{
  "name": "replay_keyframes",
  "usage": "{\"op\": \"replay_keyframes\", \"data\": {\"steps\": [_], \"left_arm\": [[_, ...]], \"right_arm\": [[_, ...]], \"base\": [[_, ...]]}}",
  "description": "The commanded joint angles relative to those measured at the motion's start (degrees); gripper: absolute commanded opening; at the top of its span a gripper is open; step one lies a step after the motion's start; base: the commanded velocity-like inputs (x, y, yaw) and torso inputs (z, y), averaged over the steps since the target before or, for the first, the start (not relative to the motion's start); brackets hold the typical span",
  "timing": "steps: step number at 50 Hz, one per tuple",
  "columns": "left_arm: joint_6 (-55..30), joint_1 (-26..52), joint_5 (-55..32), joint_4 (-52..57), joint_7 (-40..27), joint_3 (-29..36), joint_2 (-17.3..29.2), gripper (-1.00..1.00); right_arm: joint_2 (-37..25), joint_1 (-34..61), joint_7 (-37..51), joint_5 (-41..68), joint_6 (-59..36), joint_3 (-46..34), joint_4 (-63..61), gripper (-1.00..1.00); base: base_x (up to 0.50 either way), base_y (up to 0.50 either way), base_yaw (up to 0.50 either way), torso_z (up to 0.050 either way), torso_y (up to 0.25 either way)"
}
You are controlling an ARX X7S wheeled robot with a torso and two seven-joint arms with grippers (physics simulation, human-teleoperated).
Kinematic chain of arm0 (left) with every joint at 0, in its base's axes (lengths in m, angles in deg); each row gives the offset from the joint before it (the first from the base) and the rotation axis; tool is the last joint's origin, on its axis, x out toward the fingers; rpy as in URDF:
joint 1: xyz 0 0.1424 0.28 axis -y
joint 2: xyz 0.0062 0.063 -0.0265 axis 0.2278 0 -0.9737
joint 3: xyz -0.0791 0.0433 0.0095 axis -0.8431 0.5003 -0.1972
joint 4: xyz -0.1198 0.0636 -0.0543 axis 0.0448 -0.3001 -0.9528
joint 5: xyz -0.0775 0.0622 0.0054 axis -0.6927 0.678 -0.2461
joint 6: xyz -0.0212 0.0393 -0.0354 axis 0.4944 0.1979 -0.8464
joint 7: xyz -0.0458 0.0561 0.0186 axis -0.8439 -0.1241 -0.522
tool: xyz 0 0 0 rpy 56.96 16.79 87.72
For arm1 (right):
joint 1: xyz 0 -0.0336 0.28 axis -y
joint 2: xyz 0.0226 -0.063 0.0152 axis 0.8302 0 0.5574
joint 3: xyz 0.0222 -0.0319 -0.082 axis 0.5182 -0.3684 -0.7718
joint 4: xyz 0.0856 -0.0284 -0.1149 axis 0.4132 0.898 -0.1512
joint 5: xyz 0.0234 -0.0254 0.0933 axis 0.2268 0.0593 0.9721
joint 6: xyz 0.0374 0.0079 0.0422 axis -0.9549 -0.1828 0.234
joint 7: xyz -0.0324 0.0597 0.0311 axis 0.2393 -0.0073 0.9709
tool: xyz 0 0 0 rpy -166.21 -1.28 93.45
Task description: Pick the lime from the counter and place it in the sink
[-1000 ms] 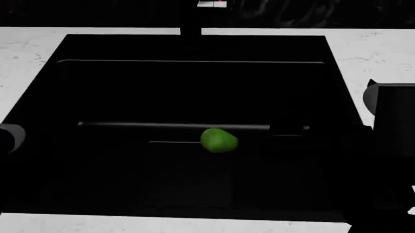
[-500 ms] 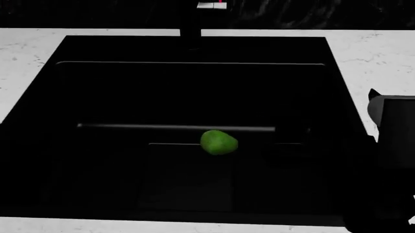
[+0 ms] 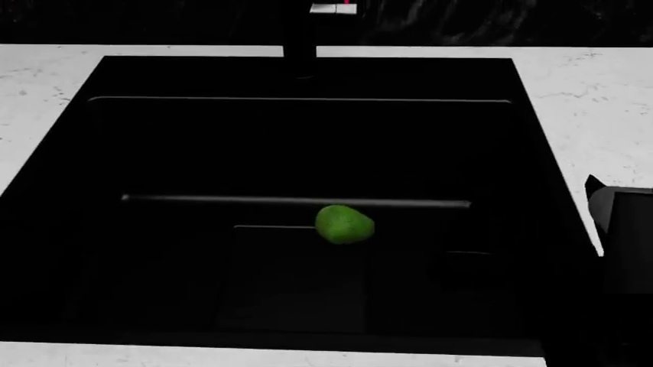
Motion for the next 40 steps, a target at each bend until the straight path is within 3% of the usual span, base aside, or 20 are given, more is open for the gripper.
{"op": "replay_keyframes", "data": {"steps": [1, 7, 21, 30, 40], "left_arm": [[1.57, -1.75, -4.17, -4.33, -4.69, -2.64, 5.63, 1.00], [3.64, -0.73, 1.71, -7.52, -1.70, -0.51, 7.75, 1.00], [10.59, 6.61, 14.54, -18.99, 7.13, 14.86, 7.85, 1.00], [14.71, 3.36, 17.57, -24.41, 9.72, 13.89, 7.48, 1.00], [14.68, 3.13, 19.09, -25.28, 8.30, 13.36, 9.11, 1.00]], "right_arm": [[0.26, -2.31, -0.62, -0.26, 3.32, -0.12, 2.10, 1.00], [0.25, -2.06, -0.81, -0.26, 4.11, -0.53, 3.25, 1.00], [0.33, -2.39, -1.35, -0.07, 6.12, -1.59, 5.14, 1.00], [0.42, -3.46, -1.70, 0.25, 7.25, -1.36, 5.99, 1.00], [0.25, -3.69, -1.75, 0.41, 7.97, -1.65, 6.76, 1.00]], "base": [[0.00, 0.00, 0.00, 0.000, 0.000], [0.00, 0.00, 0.00, 0.000, 0.000], [0.00, 0.00, 0.00, 0.000, 0.000], [0.00, 0.00, 0.00, 0.000, 0.000], [0.00, 0.00, 0.00, 0.000, 0.000]]}}
